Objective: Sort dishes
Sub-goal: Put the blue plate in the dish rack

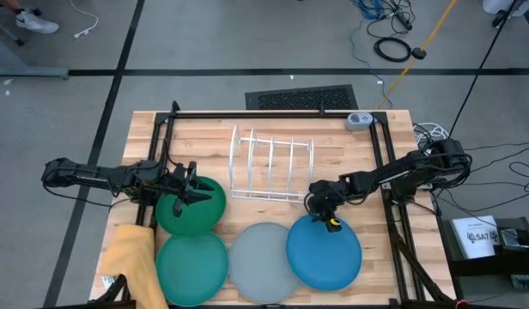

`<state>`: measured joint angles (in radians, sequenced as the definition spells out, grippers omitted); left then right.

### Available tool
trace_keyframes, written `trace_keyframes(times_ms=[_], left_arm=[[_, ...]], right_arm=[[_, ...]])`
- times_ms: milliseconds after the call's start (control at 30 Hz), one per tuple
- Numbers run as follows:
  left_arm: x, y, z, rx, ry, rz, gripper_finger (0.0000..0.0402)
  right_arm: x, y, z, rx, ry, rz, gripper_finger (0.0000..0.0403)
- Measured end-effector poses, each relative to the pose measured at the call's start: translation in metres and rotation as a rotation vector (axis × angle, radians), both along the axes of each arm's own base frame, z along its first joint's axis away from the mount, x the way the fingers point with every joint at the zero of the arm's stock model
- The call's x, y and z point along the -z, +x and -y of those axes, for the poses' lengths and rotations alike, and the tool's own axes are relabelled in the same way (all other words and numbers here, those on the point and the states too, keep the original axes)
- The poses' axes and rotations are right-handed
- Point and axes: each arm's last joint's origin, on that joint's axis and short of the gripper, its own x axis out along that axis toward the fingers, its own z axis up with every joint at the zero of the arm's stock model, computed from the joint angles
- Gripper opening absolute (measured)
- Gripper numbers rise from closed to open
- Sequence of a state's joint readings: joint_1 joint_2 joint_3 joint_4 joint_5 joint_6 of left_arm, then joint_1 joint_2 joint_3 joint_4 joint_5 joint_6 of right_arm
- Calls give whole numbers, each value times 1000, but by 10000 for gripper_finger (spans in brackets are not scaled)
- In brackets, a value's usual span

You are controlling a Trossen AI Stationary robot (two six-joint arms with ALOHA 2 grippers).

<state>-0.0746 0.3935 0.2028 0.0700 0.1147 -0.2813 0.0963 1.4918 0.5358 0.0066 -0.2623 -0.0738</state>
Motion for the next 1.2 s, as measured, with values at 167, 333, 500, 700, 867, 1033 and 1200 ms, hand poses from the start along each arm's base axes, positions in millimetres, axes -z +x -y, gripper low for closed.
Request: trace_keyframes(times_ms=[167, 333, 500, 700, 867, 1033, 1200], left_arm=[[0, 0, 0, 0, 0, -1, 138], [0, 0, 0, 0, 0, 0, 138], [0, 0, 0, 0, 0, -1, 138], [0, 0, 0, 0, 0, -1, 138], [0, 0, 0, 0, 0, 1, 138], [-4, 0, 0, 0, -2, 37, 138], [-15, 1, 0, 0, -11, 150, 138]], right_arm=[[-3, 2, -1, -10, 15, 27, 15], [-2, 2, -1, -19, -10, 32, 5], [-4, 1, -1, -14, -36, 46, 2], [-28, -4, 3, 25, -143, 157, 1], [-59, -14, 7, 93, -219, 298, 1], [-90, -28, 12, 178, -291, 449, 1], [-117, -45, 17, 289, -362, 588, 0]])
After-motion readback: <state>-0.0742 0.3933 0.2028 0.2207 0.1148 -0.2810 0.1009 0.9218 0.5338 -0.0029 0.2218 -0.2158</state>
